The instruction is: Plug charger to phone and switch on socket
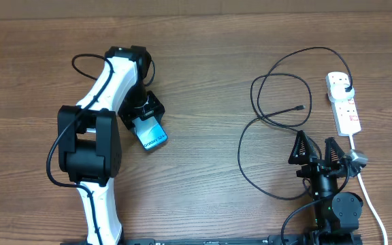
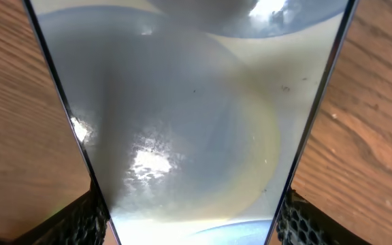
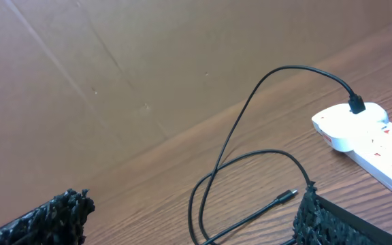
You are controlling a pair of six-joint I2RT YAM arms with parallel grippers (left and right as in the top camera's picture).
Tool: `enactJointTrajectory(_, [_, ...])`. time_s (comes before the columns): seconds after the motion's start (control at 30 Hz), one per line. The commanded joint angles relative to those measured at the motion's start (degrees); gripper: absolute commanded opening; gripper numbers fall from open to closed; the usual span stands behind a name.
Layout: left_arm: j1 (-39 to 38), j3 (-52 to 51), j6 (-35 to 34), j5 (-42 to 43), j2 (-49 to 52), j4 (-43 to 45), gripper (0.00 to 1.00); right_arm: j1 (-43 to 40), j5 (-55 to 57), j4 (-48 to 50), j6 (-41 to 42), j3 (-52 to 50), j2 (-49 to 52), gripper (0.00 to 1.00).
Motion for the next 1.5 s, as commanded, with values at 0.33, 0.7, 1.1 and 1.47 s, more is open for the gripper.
enactJointTrajectory(0.33, [-0.17,2.54,11.26,11.85,0.13,-5.51,0.49,-0.15,-0.31,0.24,-0.26,-0.61,-0.42,1.0])
enactJointTrajectory(0.7, [-0.11,2.54,16.57,19.3,0.13,-10.4,0.48,-0.15,-0.31,0.24,-0.26,-0.61,-0.42,1.0])
enactJointTrajectory(1.1, [-0.09,2.54,21.09,24.28,0.13,-15.37,0.46,-0.15,-0.31,0.24,-0.26,-0.63,-0.42,1.0])
enactJointTrajectory(1.47, [-0.13,2.54,22.77,28.37,0.13,-16.39,0.46,-0.15,-0.28,0.24,-0.26,-0.63,-0.42,1.0])
